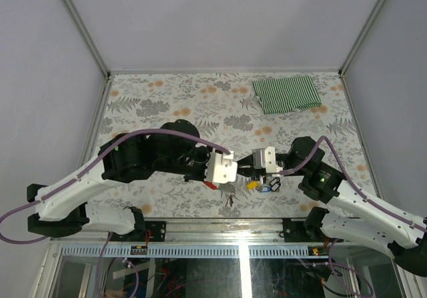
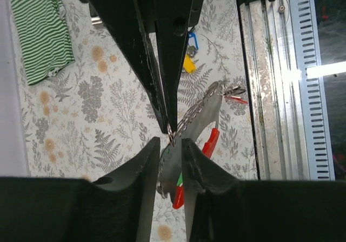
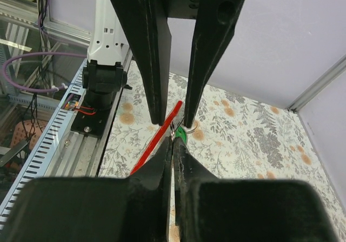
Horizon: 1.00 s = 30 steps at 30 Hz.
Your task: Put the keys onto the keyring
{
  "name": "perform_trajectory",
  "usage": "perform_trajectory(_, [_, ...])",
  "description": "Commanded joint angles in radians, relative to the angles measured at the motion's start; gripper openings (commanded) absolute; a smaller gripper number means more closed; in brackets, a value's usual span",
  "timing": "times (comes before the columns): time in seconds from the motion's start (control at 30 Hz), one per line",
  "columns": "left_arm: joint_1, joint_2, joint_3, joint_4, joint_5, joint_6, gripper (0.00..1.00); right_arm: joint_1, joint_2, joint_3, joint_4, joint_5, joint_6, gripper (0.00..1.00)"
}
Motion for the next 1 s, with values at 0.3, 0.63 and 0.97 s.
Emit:
perform_trajectory(0.3, [-0.002, -0.410, -0.379, 0.525, -0.030, -0.201, 0.41, 0.007, -0.045, 0.081, 0.033, -0.071, 0.091, 0.00])
perform_trajectory(0.63, [-0.003, -0.776, -0.831, 1.082, -0.190, -0.523, 0.59, 0.007, -0.062, 0.053, 0.254, -0.024, 0.206, 0.00])
perform_trajectory(0.97, [-0.003, -0.886, -1.093, 1.410, -0.235, -0.682, 0.73, 0.008, -0.049, 0.054, 0.378, 0.019, 0.255, 0.00])
